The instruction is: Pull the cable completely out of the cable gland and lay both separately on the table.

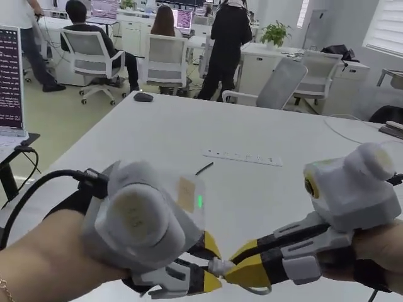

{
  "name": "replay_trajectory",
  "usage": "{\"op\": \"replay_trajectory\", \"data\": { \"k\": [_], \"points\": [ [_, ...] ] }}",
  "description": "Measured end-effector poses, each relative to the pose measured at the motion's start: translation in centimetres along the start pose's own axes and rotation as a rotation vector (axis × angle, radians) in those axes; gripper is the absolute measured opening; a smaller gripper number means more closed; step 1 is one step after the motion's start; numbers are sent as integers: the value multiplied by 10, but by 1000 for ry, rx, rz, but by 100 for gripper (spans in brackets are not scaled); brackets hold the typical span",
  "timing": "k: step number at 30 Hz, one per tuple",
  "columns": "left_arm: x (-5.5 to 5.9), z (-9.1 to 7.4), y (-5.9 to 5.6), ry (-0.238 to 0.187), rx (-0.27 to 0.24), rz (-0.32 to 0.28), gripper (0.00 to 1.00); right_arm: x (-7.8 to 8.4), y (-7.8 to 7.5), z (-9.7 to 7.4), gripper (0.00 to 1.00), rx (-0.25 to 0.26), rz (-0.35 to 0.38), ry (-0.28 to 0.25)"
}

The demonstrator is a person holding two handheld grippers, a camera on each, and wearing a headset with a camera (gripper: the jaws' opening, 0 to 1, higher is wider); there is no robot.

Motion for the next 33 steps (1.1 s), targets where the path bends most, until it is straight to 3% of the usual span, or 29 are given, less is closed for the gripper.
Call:
{"op": "replay_trajectory", "data": {
  "k": [6,11,14,16,17,18,21,22,24,29,32,33],
  "points": [
    [0,2,3,14,21,-16,16,-3,-1,-1,11,85,-126,87],
    [0,5,4,-28,111,-143,16,-2,3,0,11,163,-264,196],
    [1,7,11,-28,116,-152,16,-5,2,1,11,235,-285,218],
    [1,8,14,-40,136,-192,16,-5,3,1,11,288,-328,242],
    [2,9,15,-40,143,-208,16,-7,3,1,10,321,-355,246],
    [3,9,16,-51,171,-262,16,-8,5,2,10,346,-414,266],
    [8,10,21,-77,201,-280,16,-8,8,5,10,429,-464,283],
    [8,11,22,-99,229,-328,16,-10,9,6,10,475,-549,305],
    [11,11,27,-117,257,-349,16,-10,10,9,11,534,-580,309],
    [14,11,34,-136,264,-400,16,-12,7,8,11,627,-623,291],
    [15,9,35,-157,298,-453,16,-12,8,10,11,679,-721,324],
    [13,8,33,-179,335,-505,16,-11,7,11,10,690,-735,344]
  ]
}}
Point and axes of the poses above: the centre of the closed fingertips' face, and the gripper's own axes: z roughly forward along the fingers, y roughly to its left, x roughly out of its underside, the point moved 6 cm from there along -z, roughly backward along the fingers, and after that the axes turned 7 degrees about y, right-handed, at the moved point
